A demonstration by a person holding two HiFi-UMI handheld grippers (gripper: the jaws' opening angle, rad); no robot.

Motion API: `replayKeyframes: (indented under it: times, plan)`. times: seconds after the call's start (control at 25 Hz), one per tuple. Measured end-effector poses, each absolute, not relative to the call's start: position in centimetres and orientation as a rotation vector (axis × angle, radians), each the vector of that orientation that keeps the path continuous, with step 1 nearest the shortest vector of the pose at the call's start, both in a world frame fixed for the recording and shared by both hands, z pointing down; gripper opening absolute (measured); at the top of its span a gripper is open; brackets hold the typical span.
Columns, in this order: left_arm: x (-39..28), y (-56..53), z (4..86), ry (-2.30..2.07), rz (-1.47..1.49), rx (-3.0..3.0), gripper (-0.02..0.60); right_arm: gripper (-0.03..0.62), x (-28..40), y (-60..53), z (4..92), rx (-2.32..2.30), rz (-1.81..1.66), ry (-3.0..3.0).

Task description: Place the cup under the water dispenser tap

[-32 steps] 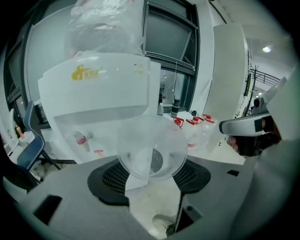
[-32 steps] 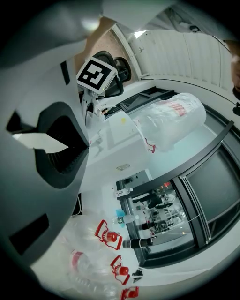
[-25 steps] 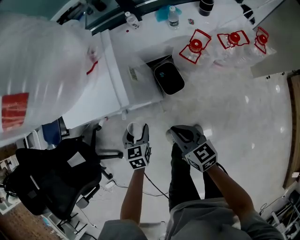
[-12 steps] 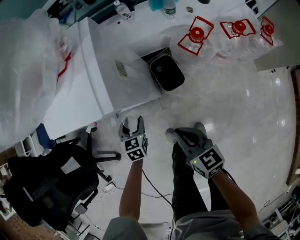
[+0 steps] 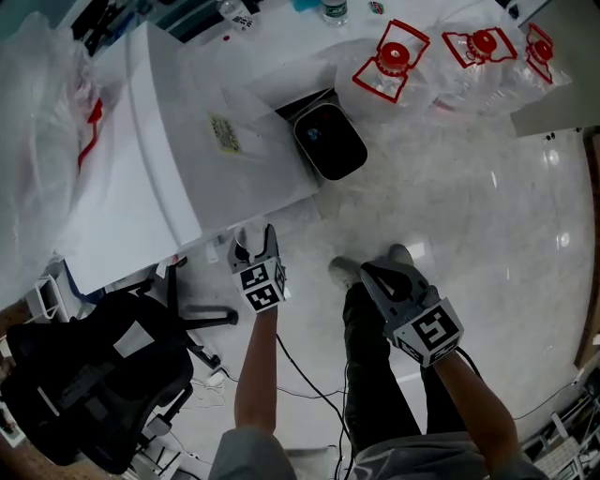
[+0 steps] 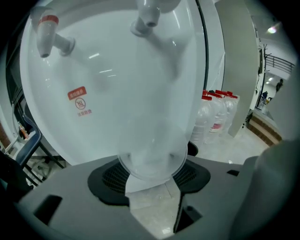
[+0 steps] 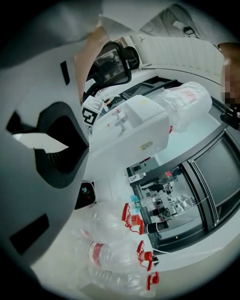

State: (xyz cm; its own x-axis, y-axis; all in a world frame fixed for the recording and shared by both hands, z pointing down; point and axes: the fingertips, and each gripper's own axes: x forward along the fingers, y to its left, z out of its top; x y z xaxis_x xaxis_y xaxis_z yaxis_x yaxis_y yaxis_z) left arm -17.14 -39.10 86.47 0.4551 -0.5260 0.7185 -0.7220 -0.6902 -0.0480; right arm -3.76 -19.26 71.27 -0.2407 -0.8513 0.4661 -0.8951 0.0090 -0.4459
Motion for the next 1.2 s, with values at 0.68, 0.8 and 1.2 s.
replayKeyframes:
  times: [0.68, 0.8, 1.2]
  plan:
    - [-16.0, -41.2, 89.5, -1.030, 1.119, 2.409, 0.268, 0.011, -2.8, -18.2, 72.5, 1.932, 1.077, -2.142]
    - [-16.0, -41.4, 89.5, -1.019, 1.120, 2.409, 0.268, 0.011, -3.0, -18.3, 72.5, 1.928, 1.086, -2.138]
    - [-15.8, -41.4, 89.8, -0.979, 1.176, 2.411, 0.275, 0.011, -2.8, -18.8, 72.4, 1.945, 1.083, -2.142]
